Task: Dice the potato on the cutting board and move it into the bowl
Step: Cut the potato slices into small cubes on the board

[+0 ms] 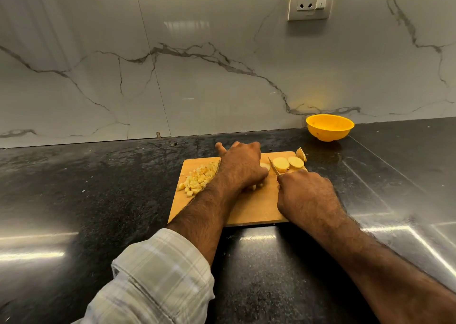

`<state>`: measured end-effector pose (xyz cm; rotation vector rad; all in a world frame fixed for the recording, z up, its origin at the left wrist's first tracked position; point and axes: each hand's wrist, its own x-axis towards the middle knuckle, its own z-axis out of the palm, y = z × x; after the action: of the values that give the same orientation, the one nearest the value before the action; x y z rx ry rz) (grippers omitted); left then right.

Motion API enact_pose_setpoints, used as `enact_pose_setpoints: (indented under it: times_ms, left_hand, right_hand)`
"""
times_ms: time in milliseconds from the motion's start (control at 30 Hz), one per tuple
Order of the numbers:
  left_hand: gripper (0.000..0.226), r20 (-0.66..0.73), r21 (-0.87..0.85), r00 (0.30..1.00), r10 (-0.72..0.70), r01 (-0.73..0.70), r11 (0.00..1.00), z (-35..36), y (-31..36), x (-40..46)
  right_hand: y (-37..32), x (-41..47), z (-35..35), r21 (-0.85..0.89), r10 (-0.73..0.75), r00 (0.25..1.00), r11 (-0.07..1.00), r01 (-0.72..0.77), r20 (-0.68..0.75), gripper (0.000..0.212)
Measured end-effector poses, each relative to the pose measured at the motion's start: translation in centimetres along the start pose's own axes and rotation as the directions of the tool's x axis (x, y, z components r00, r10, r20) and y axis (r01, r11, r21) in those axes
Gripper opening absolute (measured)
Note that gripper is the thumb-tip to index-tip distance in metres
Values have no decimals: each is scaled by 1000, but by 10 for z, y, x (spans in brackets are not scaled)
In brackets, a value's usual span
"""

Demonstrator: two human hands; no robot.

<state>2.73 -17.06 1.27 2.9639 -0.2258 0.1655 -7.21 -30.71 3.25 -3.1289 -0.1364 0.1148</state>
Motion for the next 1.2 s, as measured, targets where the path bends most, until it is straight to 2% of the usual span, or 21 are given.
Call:
enact_pose_setpoints:
  times_ms: [167, 333, 433, 600, 700, 833, 1033, 1200]
  left_hand:
    - [32, 22, -141, 999, -34, 36, 989, -5, -7, 2]
    - [30, 20, -171, 999, 50, -46, 984, -6, -10, -2]
    - [31, 56, -223, 997, 57, -43, 974, -7, -18, -1]
    - [30, 58, -266, 994, 90, -72, 961, -4, -23, 1]
    - [23, 45, -258, 995, 94, -79, 963, -4, -21, 1]
    - [28, 81, -244, 992, 96, -74, 967, -4, -18, 2]
    - [25, 79, -193, 990, 117, -100, 976, -7, -17, -1]
    - [21, 77, -165, 994, 82, -68, 984, -7, -19, 0]
  right_hand:
    - [4, -2, 3, 43, -32, 998, 998, 35, -59, 25]
    - [7, -1, 3, 82, -38, 996, 996, 45, -76, 29]
    - [8, -2, 2, 101, -26, 996, 994, 34, -83, 34]
    - [5, -1, 6, 79, -51, 996, 995, 57, -76, 29]
    - [3, 1, 6, 43, -69, 996, 997, 72, -53, 23]
    - [0, 11, 8, 10, -98, 994, 995, 98, -43, 22]
    - [1, 20, 8, 62, -71, 991, 995, 78, -110, 29]
    - [5, 13, 12, 91, -26, 973, 995, 48, -228, 30]
